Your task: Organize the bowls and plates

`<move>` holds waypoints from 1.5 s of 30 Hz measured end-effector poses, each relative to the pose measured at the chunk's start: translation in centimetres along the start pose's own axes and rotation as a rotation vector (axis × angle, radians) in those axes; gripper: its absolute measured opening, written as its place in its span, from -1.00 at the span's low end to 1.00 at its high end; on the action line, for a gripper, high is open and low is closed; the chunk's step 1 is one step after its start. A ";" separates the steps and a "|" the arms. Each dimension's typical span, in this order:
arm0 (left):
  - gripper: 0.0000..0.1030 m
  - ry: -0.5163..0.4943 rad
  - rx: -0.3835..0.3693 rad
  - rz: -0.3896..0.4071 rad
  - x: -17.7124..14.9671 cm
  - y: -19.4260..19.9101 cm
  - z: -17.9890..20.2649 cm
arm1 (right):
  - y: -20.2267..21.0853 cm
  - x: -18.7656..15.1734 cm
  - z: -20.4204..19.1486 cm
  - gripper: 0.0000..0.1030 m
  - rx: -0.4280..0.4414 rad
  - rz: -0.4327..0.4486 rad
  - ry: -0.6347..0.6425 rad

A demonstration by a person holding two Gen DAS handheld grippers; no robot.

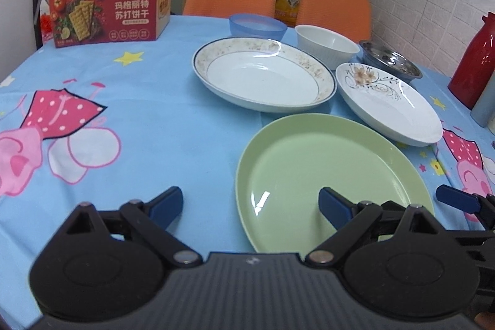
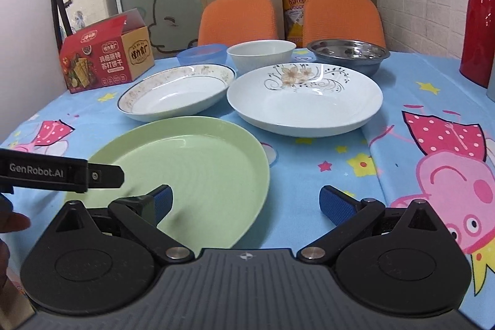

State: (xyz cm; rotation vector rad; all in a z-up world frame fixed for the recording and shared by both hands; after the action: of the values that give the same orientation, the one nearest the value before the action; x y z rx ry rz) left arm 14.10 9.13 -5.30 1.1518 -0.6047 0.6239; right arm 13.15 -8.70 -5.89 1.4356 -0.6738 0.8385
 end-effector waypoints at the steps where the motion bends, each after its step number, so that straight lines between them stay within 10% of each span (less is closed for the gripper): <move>1: 0.81 0.000 -0.001 -0.006 0.0 -0.2 0.0 | -0.2 -0.1 -0.3 1.00 -0.010 -0.004 0.017; 8: 0.80 -0.050 0.020 -0.010 -0.1 -1.1 1.2 | -0.7 -0.4 -1.3 1.00 -0.004 -0.001 0.052; 12: 0.08 -0.089 0.045 0.022 -0.4 -1.0 2.4 | -0.1 -0.8 -1.6 1.00 0.012 0.046 0.049; 22: -0.16 -0.054 0.134 0.052 0.0 2.2 1.3 | 1.5 -0.1 -3.3 0.79 0.065 0.059 -0.017; 36: -0.10 0.034 0.177 0.084 -0.8 2.5 -4.3 | -0.6 -0.2 -9.0 1.00 0.132 0.054 0.094; 45: 0.42 0.143 0.101 0.168 0.7 4.8 -7.3 | 0.0 2.5 -4.5 1.00 0.142 0.091 -0.064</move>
State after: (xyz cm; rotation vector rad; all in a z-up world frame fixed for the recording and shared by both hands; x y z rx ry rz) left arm 11.92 17.52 -3.85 1.1469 -0.5560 0.8813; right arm 14.17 -3.97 -4.09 1.5747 -0.7452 0.9300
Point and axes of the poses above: each gripper's, at about its wrist camera, not at the fingertips, and y roughly against the way its jaws point, z to its right, x to its top, the point moved 1 cm from there along -y, roughly the way its jaws point, and after that the axes turned 12 degrees about -x, right-handed, at the moved point
